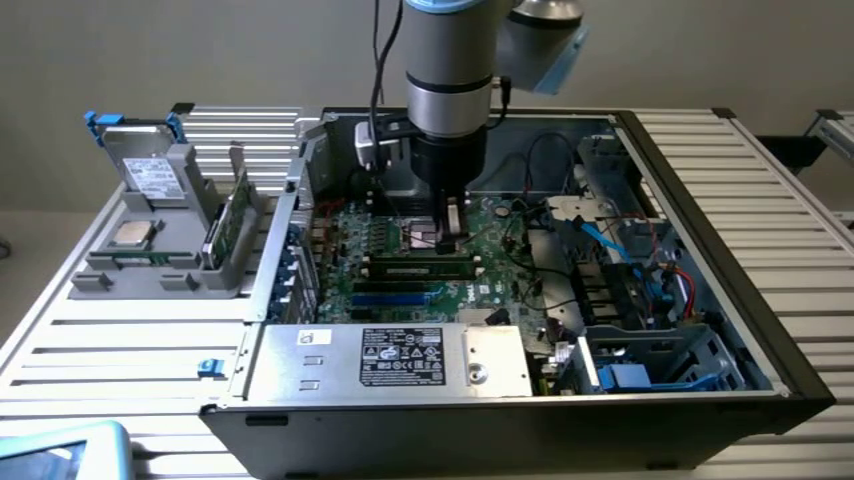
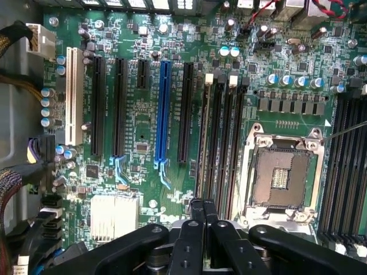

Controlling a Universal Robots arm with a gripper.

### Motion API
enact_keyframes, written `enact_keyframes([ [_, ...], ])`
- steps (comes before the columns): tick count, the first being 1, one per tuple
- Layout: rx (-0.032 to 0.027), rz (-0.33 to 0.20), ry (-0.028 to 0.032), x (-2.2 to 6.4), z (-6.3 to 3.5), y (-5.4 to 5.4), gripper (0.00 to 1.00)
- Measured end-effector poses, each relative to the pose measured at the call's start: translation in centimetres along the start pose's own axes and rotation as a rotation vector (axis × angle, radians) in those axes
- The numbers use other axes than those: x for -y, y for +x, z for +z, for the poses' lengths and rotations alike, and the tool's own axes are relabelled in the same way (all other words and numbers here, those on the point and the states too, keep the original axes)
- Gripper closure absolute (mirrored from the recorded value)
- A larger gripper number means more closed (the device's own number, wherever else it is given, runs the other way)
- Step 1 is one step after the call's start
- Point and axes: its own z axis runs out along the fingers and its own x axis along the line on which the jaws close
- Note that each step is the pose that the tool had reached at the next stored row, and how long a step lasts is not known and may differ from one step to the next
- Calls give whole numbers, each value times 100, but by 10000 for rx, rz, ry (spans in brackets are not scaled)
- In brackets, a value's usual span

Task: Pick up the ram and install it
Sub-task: 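Press down the ram until it locks into place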

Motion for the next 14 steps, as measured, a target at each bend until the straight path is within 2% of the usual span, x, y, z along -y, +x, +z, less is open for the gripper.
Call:
enact_keyframes([
  [6, 9, 13, -134, 10, 79, 1, 89],
  [10, 12, 26, -174, 13, 108, 20, 89],
  [14, 41, 33, -190, 25, 115, 52, 89],
])
